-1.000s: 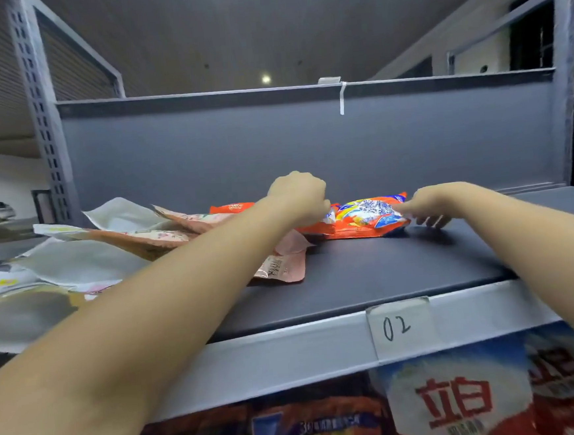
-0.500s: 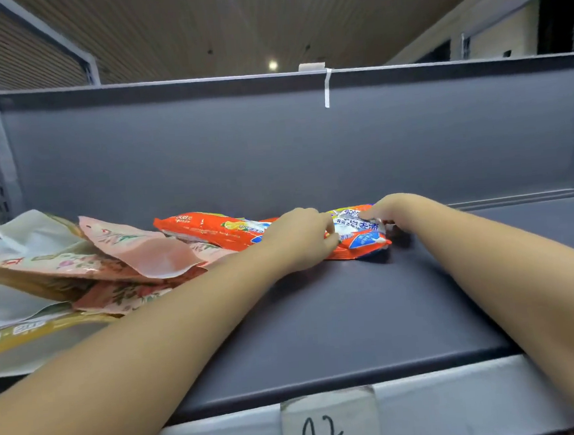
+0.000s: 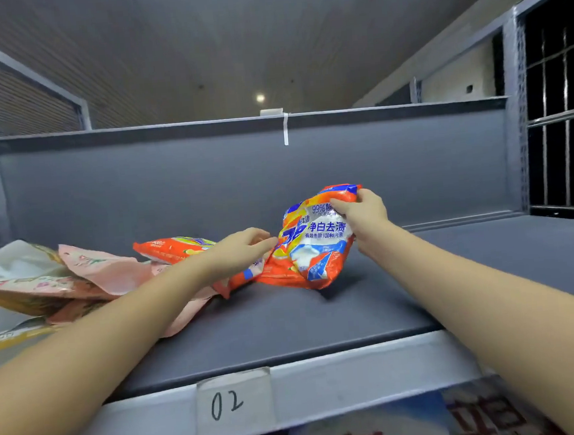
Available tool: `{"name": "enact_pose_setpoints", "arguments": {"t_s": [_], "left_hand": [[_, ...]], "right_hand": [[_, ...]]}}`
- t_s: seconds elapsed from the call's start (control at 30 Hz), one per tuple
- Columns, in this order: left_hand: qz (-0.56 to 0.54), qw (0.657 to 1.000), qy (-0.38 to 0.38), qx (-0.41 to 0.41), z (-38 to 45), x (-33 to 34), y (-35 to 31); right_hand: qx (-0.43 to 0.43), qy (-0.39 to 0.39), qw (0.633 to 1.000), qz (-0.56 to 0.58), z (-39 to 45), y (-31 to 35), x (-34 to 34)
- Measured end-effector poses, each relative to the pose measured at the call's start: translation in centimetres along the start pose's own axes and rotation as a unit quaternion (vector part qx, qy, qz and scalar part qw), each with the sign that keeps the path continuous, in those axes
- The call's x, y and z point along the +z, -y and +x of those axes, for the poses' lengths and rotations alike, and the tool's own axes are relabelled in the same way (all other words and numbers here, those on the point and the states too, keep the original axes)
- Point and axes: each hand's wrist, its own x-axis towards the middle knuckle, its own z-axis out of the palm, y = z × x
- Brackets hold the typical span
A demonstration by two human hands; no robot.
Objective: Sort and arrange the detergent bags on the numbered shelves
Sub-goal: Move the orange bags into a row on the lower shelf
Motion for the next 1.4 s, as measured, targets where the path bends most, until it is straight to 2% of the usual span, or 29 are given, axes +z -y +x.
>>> {"name": "enact_pose_setpoints", "arguments": {"t_s": [0.07,0.13,0.2,0.33,0.47,0.57,0.67,0.8,0.9,1.0,1.07,1.2,1.33,1.4], "left_hand": [[-0.054,0.998,0.010,-0.022,-0.4,-0.5,-0.6],[-0.153,0.988,0.000,-0.032,-1.5,-0.5,-1.4],[-0.232,0.972,-0.017,-0.020,-3.0,-0.2,-2.3],[-0.305,0.952,-0.027,0.017,-7.0,0.6,-4.2],[-0.424,0.905,-0.023,0.042,-12.0,0.2,-5.7],[-0.551,0.833,-0.015,0.039,-17.2,-0.7,-6.3],[-0.589,0.806,-0.043,0.041,-23.0,-0.1,-5.8],[-0.614,0.784,-0.091,-0.013,-29.9,3.3,-2.9],[-0.614,0.777,-0.125,-0.061,-34.4,6.1,-0.4],[-0.612,0.768,-0.134,-0.132,-38.1,9.1,2.2],[-0.597,0.771,-0.143,-0.169,-40.0,11.1,3.9],[-0.563,0.774,-0.154,-0.245,-42.8,15.4,6.9],[-0.540,0.777,-0.132,-0.297,-44.0,19.7,9.8],[-0.533,0.767,-0.122,-0.336,-44.6,22.0,11.0]], "right_hand": [[-0.043,0.015,0.998,0.039,-1.5,1.5,-1.6],[-0.064,0.031,0.994,0.079,-3.1,3.1,-3.4],[-0.070,0.053,0.988,0.127,-5.0,4.7,-5.2],[-0.081,0.102,0.971,0.200,-9.2,7.5,-8.0],[-0.104,0.179,0.945,0.254,-14.7,10.4,-8.7],[-0.120,0.226,0.939,0.232,-19.9,11.3,-8.7],[-0.106,0.244,0.946,0.185,-25.0,9.8,-8.5],[-0.032,0.258,0.948,0.184,-30.9,5.3,-8.6],[0.040,0.314,0.942,0.113,-35.2,0.3,-9.8],[0.155,0.396,0.904,0.048,-39.7,-5.1,-10.7],[0.195,0.420,0.886,0.018,-42.8,-8.2,-10.3],[0.276,0.380,0.883,-0.001,-47.3,-14.4,-9.4],[0.361,0.351,0.864,0.009,-50.1,-19.9,-9.4],[0.396,0.346,0.851,0.009,-51.2,-22.4,-9.7]]}}
